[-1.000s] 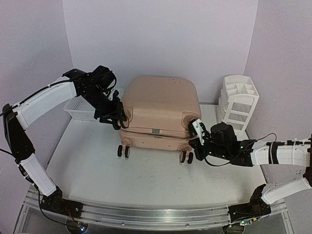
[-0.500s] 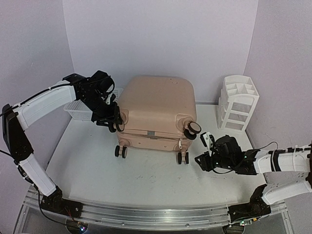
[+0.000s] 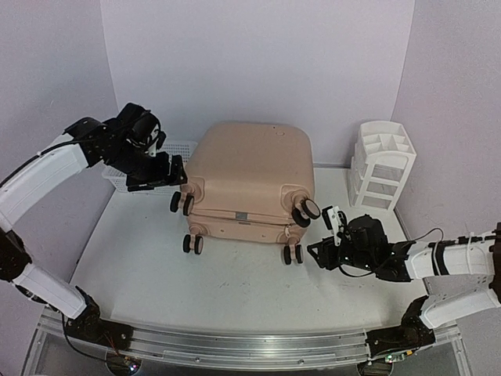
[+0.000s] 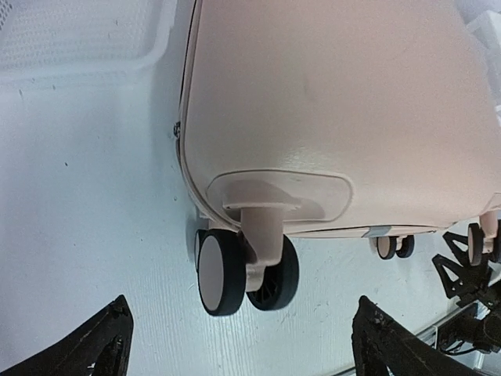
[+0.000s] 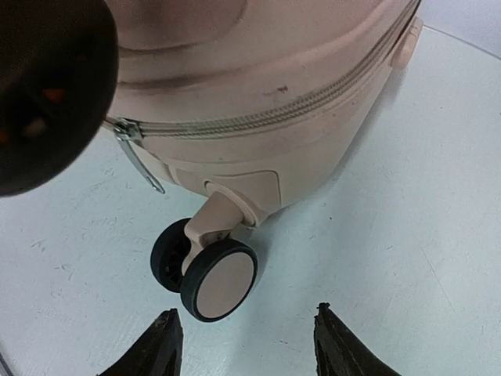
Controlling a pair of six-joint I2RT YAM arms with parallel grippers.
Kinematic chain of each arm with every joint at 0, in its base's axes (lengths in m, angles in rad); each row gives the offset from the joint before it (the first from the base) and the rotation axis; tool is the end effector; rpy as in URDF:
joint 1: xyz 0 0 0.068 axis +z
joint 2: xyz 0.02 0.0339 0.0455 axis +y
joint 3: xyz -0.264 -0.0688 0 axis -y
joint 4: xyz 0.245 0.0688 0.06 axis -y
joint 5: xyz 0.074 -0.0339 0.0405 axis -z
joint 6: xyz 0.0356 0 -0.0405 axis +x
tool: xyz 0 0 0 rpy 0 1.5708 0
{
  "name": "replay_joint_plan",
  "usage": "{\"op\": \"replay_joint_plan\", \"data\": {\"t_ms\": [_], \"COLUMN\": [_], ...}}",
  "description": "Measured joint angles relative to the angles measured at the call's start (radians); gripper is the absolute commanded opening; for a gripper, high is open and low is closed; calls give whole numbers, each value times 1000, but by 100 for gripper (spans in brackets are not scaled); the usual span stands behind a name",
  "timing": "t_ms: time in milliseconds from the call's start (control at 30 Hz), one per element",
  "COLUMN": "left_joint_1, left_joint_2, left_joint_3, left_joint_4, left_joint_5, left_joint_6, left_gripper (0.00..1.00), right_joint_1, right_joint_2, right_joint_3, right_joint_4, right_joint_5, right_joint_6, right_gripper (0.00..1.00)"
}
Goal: Open, take out, and arrange the luggage
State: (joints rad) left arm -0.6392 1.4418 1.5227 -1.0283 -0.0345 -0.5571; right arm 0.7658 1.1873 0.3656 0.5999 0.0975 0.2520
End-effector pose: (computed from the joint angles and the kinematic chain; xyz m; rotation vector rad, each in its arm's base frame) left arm 0.2330 -0.1716 0.3659 0.0913 2.5727 -0.4304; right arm 0.1745 0.1630 0.1957 -0.3973 1.7942 0.6371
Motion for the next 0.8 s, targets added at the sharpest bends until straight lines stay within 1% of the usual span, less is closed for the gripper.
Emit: {"op": "replay_joint_plan", "data": {"t_ms": [133, 233, 300, 367, 433, 500, 567, 633, 800], "left_joint_1": [-48, -85, -89, -86, -85, -92, -120, -172, -379], "left_joint_2": [-138, -240, -308, -380, -450, -475, -453, -401, -167], "left_joint_3": [-23, -77, -142, -231, -324, -366, -365, -348, -236], "left_joint_4": [9, 40, 80, 143, 212, 249, 298, 332, 391], "left_joint_5": [-76, -112, -135, -145, -121, -85, -55, -40, -69], "left_joint_6": [3, -3, -27, -43, -43, -45, -45, -44, -23], "left_gripper": [100, 100, 99, 94, 91, 90, 89, 88, 89], "right_joint_1": [-32, -57, -68, -74, -82, -87, -93, -100, -119], "right_joint_2": [43, 58, 62, 67, 76, 87, 102, 114, 130], "right_joint_3": [2, 3, 8, 15, 29, 43, 57, 63, 64], "right_joint_4": [0, 0, 0, 1, 1, 2, 7, 14, 31], "right_joint_5": [-7, -17, -31, -46, -77, -105, -132, -151, -193], "right_joint_6": [58, 101, 124, 143, 168, 190, 215, 240, 291], "right_gripper": [55, 56, 56, 56, 57, 57, 56, 57, 56]}}
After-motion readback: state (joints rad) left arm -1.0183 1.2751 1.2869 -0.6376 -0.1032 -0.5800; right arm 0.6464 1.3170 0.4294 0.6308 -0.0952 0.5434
